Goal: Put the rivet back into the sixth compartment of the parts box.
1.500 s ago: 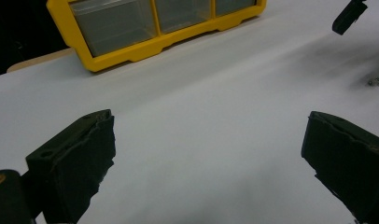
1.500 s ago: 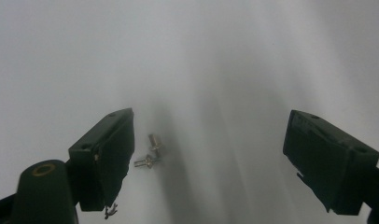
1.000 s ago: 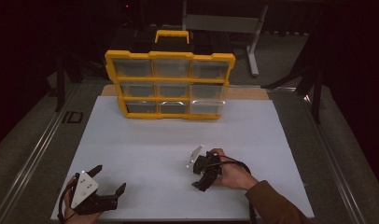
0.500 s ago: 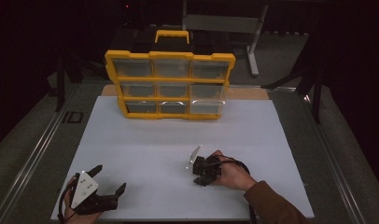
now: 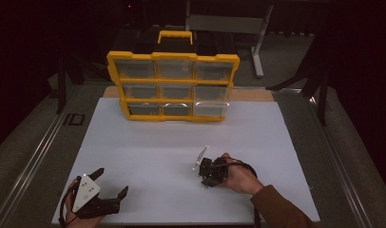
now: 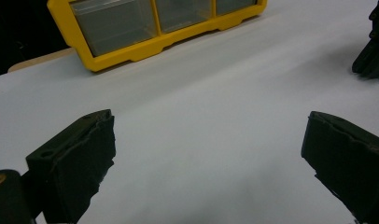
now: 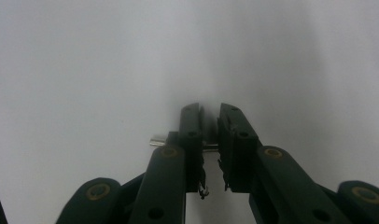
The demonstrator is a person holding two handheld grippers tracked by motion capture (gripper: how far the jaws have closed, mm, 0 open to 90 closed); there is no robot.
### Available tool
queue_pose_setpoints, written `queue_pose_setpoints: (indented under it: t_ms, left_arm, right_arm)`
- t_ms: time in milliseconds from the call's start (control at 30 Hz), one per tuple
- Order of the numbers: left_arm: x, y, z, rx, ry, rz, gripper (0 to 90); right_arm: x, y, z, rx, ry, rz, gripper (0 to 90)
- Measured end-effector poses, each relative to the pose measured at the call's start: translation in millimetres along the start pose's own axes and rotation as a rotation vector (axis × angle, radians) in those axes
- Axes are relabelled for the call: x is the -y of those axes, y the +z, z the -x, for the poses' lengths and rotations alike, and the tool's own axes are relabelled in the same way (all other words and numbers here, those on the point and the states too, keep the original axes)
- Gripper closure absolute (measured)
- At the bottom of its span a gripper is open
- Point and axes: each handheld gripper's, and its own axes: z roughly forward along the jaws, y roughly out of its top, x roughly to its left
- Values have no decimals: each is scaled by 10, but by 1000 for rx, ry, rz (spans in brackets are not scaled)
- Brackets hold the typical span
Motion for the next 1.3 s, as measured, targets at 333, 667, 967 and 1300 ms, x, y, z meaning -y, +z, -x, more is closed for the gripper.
queue_pose_setpoints:
  t_ms: [333, 667, 967, 1300]
  left_arm:
    - [-1, 6, 0, 2, 1, -1, 31]
    - [-1, 4, 1, 1, 1, -1, 31]
    - [-1, 3, 0, 0, 2, 0, 31]
    - [-1, 2, -1, 0, 1, 0, 31]
  right_arm:
    - [-6, -2, 41, 0, 22, 18, 798]
    - [-53, -47, 70, -1, 24, 45, 797]
    - [-127, -182, 123, 8, 36, 80, 797]
    - [-204, -345, 223, 36, 46, 121, 798]
